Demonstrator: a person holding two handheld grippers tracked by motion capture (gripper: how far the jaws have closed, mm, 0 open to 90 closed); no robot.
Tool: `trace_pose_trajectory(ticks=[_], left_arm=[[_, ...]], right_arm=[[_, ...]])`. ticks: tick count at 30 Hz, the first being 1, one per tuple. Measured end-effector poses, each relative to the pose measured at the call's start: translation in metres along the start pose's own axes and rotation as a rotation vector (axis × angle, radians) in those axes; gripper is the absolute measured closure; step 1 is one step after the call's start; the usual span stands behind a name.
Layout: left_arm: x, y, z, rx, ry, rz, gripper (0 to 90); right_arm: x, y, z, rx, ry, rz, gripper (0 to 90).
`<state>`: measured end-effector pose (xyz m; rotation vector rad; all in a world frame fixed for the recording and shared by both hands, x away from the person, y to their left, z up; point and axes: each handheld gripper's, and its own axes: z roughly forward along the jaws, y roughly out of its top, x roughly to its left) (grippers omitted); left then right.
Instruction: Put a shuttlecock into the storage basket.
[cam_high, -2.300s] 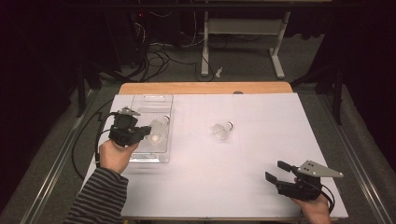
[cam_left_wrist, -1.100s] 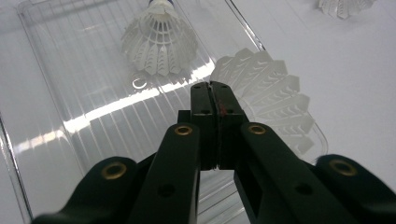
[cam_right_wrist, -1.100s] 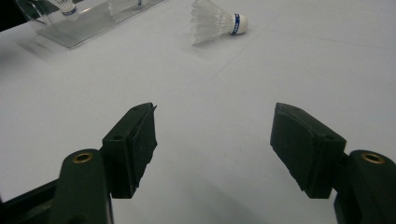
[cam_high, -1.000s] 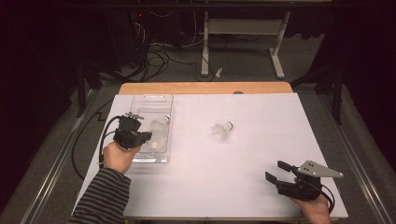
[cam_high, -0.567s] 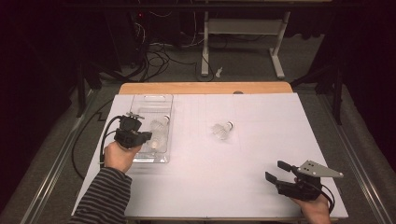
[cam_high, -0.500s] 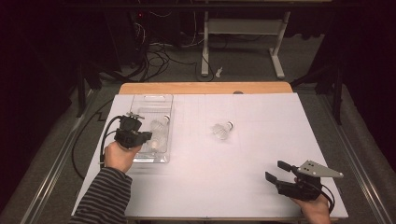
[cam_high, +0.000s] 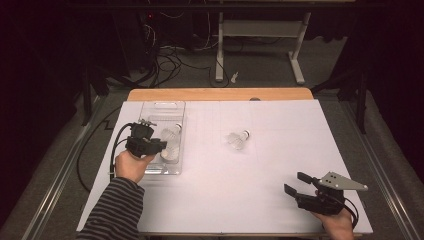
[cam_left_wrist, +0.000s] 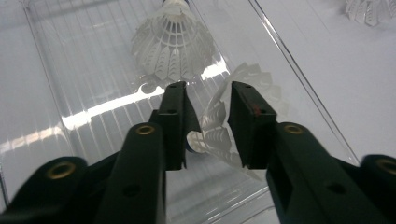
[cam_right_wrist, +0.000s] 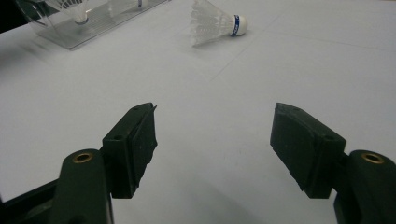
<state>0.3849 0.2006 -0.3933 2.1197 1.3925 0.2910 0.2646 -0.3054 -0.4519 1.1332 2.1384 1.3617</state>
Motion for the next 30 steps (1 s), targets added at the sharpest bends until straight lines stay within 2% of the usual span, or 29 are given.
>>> trace_pose_trajectory(ticks=[7,13,18,30], left_arm=[[-0.001,0.001,-0.002,-0.044,0.001,-0.010,55.2],[0.000,0.001,-0.001,-0.060,0.008,-0.012,53.1],[-0.002,0.001,-0.005,-0.090,-0.021,-0.013,52.0],[-0.007,-0.002,-0.016,-0.137,-0.036,0.002,48.8]], right_arm=[[0.000,0.000,0.000,0.001,0.001,-0.001,31.7],[0.000,0.000,0.001,0.001,0.001,-0.004,31.7],[0.000,0.000,0.000,0.001,0.000,-0.002,31.7],[0.000,0.000,0.001,0.002,0.001,-0.004,31.7]])
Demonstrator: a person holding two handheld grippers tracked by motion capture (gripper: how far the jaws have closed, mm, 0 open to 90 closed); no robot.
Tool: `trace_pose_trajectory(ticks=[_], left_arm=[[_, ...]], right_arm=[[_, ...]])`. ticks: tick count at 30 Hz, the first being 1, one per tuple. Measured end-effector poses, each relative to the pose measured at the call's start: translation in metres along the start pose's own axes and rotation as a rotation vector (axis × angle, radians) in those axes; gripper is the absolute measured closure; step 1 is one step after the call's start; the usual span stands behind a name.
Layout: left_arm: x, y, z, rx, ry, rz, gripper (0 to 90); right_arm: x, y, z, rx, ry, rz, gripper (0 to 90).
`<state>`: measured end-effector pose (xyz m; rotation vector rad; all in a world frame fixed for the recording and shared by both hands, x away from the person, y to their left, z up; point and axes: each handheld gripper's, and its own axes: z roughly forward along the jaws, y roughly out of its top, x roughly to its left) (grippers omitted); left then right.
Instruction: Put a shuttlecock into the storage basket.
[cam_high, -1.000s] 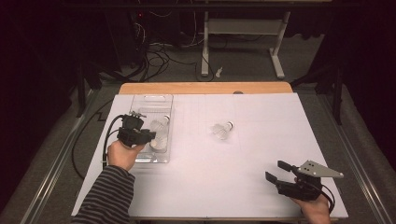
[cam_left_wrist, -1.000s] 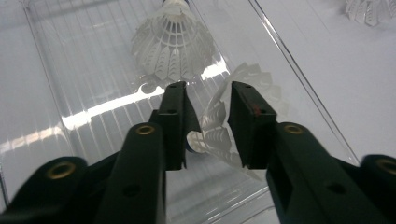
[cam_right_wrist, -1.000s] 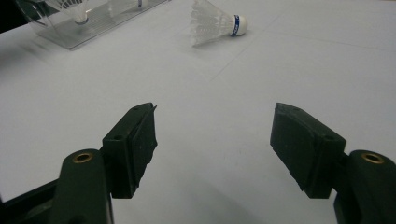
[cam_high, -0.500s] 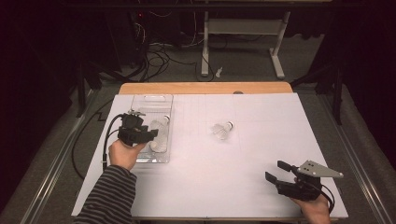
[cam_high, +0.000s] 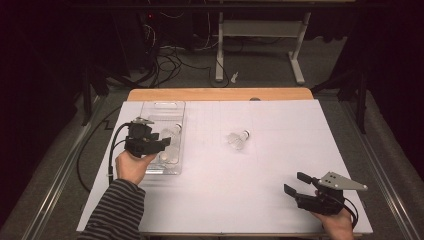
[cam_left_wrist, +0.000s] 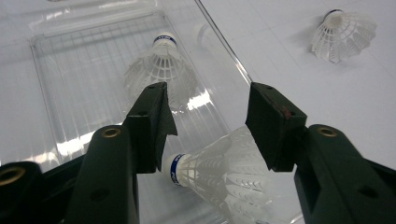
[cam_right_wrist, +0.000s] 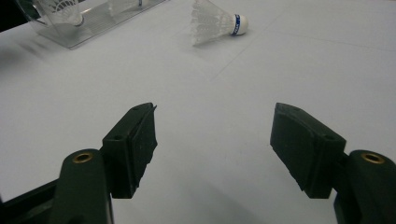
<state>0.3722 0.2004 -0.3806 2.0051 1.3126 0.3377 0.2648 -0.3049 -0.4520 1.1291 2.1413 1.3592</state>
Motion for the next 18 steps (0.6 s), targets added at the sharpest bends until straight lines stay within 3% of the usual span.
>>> trace_pose_trajectory(ticks=[18], left_arm=[[-0.013,-0.006,-0.011,-0.017,0.003,0.050,40.6]], right_arm=[[0.000,0.000,0.000,-0.001,-0.001,0.003,31.8]])
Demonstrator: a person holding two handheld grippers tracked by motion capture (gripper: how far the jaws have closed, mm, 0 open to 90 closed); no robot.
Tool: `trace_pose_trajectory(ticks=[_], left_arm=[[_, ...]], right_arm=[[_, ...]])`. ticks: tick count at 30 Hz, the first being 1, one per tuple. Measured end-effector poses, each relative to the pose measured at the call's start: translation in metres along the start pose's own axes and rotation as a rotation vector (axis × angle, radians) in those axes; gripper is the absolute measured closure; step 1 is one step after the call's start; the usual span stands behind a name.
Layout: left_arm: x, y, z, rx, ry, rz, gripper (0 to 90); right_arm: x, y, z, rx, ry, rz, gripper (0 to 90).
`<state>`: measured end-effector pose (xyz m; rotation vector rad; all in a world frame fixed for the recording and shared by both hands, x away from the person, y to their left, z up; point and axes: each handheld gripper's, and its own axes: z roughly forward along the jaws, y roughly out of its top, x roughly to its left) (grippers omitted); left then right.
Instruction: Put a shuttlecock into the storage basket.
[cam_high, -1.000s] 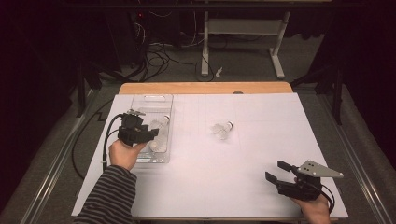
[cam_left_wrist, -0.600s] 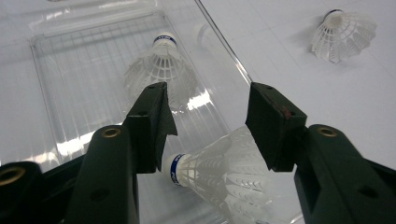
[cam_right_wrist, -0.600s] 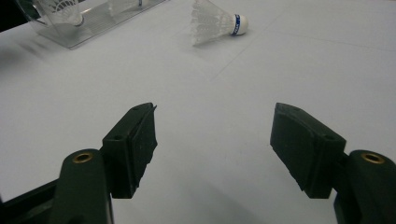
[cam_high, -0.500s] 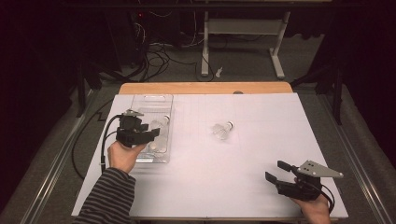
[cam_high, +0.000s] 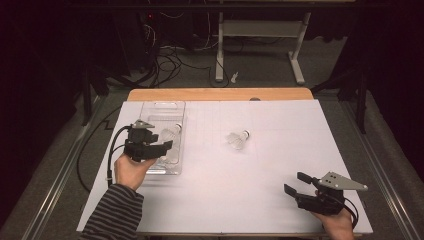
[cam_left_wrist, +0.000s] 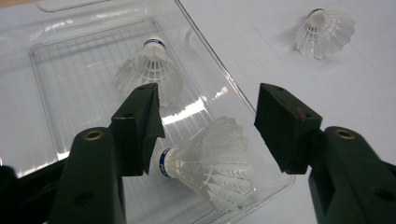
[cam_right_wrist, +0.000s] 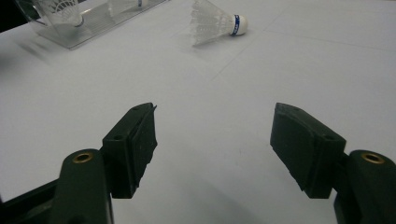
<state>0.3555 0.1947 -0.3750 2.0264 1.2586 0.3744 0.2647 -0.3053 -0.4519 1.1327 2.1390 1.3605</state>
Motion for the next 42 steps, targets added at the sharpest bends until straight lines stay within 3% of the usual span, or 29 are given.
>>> trace_pose_trajectory(ticks=[7,33,42], left_arm=[[-0.006,-0.003,-0.004,-0.024,-0.028,0.002,40.4],[-0.014,-0.019,-0.013,-0.082,-0.061,0.026,41.4],[-0.015,-0.028,-0.014,-0.082,-0.067,0.025,41.6]], right_arm=[[0.000,0.000,0.000,-0.003,-0.001,-0.002,31.7],[-0.001,0.000,-0.002,-0.016,-0.008,0.003,31.9],[-0.002,0.000,-0.002,-0.018,-0.008,0.002,31.9]])
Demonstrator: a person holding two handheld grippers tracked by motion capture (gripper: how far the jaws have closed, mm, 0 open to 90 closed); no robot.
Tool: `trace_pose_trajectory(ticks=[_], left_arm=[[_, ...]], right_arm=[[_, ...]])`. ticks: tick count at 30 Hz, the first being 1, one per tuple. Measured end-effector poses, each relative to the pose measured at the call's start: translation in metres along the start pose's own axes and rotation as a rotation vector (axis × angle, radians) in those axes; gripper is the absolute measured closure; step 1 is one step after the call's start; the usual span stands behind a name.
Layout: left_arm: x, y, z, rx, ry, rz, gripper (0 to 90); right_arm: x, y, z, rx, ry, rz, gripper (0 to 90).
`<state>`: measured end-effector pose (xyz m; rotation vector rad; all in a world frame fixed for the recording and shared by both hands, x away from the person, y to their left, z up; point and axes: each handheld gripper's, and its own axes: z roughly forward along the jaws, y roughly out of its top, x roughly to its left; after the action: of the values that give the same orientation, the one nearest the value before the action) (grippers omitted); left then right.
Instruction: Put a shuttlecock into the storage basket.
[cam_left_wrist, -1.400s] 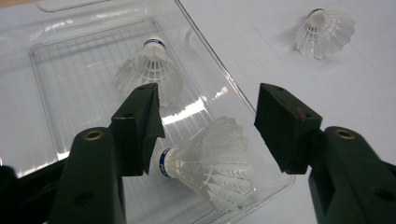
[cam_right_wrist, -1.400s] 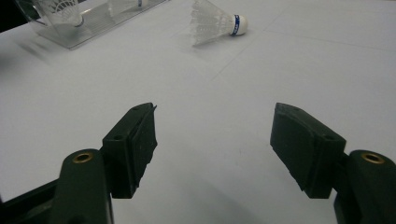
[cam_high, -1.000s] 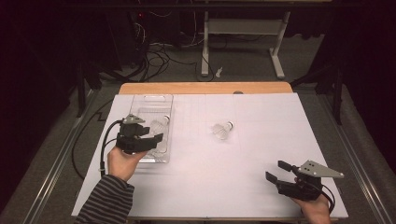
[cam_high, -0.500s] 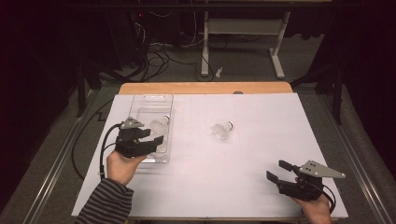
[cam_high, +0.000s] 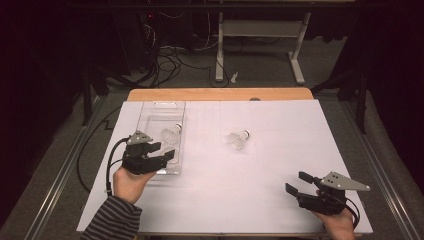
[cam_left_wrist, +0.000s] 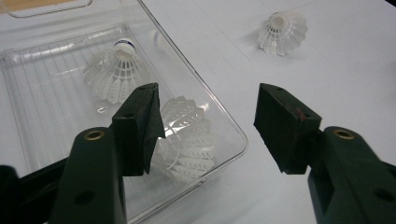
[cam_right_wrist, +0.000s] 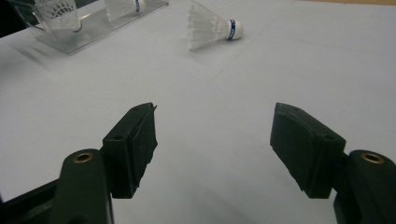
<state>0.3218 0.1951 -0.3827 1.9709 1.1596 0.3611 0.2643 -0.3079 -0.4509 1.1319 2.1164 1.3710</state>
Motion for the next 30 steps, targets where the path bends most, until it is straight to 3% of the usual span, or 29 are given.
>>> trace_pose_trajectory(ticks=[12,30], left_arm=[[-0.002,-0.011,-0.005,-0.049,-0.016,-0.002,39.5],[-0.002,-0.025,-0.012,-0.082,-0.019,-0.012,39.2]], right_arm=[[0.000,0.000,0.000,0.000,0.003,0.000,31.9],[0.000,0.000,0.000,-0.003,0.000,0.007,31.9]])
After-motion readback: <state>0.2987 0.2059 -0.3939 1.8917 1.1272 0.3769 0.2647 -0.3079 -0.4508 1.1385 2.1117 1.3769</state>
